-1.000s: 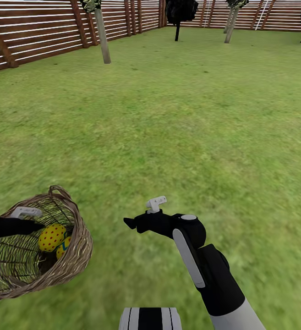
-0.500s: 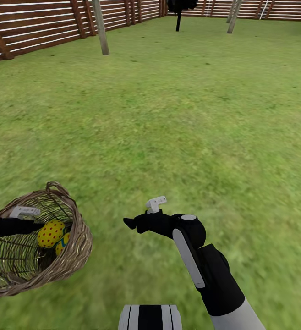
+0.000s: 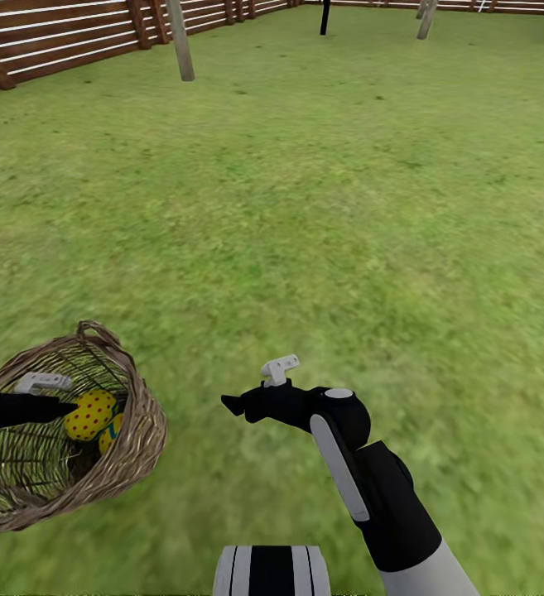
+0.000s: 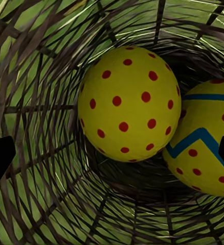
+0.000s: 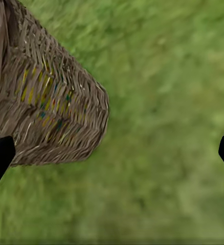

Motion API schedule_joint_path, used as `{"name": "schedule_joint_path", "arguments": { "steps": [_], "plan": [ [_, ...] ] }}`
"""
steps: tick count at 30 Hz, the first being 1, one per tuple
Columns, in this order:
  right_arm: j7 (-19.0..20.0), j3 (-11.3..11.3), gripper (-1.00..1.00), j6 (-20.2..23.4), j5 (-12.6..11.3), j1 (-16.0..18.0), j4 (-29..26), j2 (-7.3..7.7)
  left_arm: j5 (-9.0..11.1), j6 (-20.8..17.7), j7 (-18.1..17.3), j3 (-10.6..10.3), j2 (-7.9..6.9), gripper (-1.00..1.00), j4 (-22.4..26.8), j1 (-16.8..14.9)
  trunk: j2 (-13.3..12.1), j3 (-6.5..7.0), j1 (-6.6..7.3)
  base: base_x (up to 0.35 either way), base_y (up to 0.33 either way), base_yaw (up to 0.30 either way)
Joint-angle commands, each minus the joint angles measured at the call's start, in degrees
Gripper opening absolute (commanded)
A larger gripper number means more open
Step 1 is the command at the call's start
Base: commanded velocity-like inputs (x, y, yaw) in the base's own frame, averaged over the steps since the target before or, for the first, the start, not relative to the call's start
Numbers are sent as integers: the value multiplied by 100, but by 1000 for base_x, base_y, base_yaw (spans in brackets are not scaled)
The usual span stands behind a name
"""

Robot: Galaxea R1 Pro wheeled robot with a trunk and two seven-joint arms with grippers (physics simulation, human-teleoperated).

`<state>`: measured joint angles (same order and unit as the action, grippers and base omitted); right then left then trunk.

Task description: Take the three Easter eggs out of the wicker basket on the lawn in the garden, then place them on the lawn next to a single tree (choose any tree) so that all three eggs are next to the same tree and none are left in the basket.

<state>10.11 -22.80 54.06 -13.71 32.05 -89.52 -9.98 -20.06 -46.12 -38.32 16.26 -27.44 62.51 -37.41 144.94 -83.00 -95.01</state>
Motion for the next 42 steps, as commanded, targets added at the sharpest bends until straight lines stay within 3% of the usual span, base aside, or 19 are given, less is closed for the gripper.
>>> {"name": "schedule_joint_path", "arguments": {
  "steps": [1, 3, 42],
  "plan": [
    [35, 4, 100, 25, 26, 3, -4, -2, -59, -12, -63, 41, 2, 100, 6, -4, 3, -27, -1, 0, 0, 0],
    [35, 4, 100, 25, 26, 3, -4, -2, -58, -12, -66, 68, 2, 100, 6, -5, 6, -71, -6, 0, 0, 0],
    [35, -5, 100, 19, 26, 3, 13, -2, -59, 170, -61, 97, 4, 100, 7, -3, 6, -71, -6, 25, 0, 0]
  ]
}}
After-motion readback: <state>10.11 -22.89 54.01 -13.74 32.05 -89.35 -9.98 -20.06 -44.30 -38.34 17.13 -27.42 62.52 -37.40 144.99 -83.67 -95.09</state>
